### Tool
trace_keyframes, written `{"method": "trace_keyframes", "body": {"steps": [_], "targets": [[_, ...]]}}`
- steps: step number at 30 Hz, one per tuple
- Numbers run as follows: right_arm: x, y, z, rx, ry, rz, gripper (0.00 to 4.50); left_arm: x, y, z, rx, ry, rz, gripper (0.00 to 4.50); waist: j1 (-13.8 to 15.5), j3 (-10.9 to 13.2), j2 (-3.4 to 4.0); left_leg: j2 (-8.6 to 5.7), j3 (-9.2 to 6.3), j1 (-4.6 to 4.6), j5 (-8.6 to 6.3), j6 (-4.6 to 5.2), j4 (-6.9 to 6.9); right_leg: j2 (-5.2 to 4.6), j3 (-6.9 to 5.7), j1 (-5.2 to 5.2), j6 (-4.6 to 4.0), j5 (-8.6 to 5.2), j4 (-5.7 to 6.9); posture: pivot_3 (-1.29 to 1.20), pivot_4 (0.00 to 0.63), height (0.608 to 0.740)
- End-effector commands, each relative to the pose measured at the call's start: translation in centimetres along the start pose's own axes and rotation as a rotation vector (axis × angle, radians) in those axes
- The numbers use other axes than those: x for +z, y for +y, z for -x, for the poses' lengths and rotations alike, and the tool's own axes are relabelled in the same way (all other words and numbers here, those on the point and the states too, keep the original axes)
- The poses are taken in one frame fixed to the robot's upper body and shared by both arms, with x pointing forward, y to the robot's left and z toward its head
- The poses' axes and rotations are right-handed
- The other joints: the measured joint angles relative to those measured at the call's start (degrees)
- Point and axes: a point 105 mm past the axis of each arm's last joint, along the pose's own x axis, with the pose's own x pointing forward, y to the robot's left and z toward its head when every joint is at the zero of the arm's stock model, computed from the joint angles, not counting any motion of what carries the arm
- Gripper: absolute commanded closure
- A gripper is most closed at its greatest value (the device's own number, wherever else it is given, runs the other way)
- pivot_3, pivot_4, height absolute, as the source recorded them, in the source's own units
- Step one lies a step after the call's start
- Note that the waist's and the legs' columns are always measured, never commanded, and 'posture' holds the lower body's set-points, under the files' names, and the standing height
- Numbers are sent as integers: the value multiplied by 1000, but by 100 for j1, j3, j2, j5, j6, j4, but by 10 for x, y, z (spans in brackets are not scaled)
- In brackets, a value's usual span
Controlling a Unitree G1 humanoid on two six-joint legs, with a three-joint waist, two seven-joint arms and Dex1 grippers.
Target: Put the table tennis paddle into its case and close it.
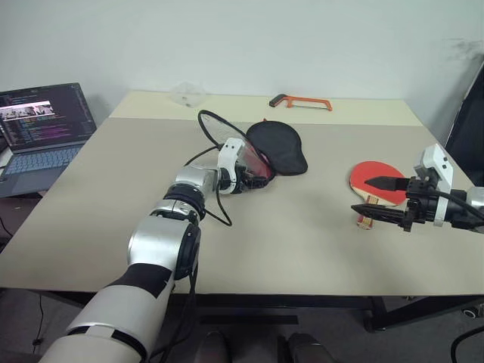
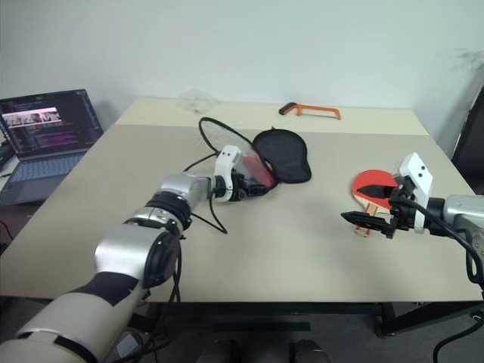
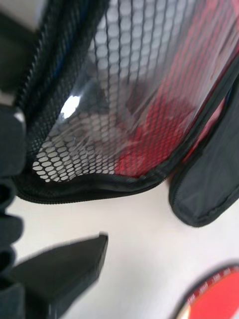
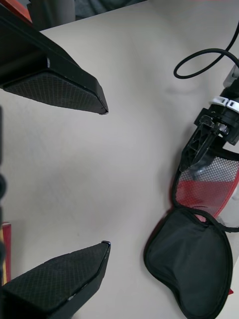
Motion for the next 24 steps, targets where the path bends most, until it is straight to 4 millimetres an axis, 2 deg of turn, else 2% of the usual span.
{"method": "trace_keyframes", "body": {"steps": [1,7,10,17,20,24], "targets": [[11,4,5,2,-30,35,0,14,8,14,-1,-22,-120,30,-4,0,0,0,0,0,0,0,0,0,0,0,0,0,0,0,150,740],[21,8,1,38,-84,23,0,3,18,35,-43,15,-157,30,-18,1,1,1,0,1,0,0,-5,0,-1,0,-9,3,1,0,150,740],[24,9,-4,49,-98,21,0,3,19,47,-51,0,-151,30,-18,2,3,3,-1,1,0,0,-4,0,-1,0,-9,3,2,0,150,740],[23,10,-12,76,-95,23,0,11,7,67,-96,-56,-112,30,-10,2,3,4,-1,1,0,0,-3,-1,-3,2,-10,2,2,0,150,740],[23,10,-13,79,-97,22,0,15,-1,66,-116,-92,-18,30,-6,2,3,4,-2,1,0,0,0,-1,-4,2,-7,0,3,0,150,740],[23,10,-14,79,-98,21,0,3,1,50,-15,-88,47,30,2,2,4,4,-4,1,0,0,5,-1,-5,7,-5,-1,3,0,150,740]]}}
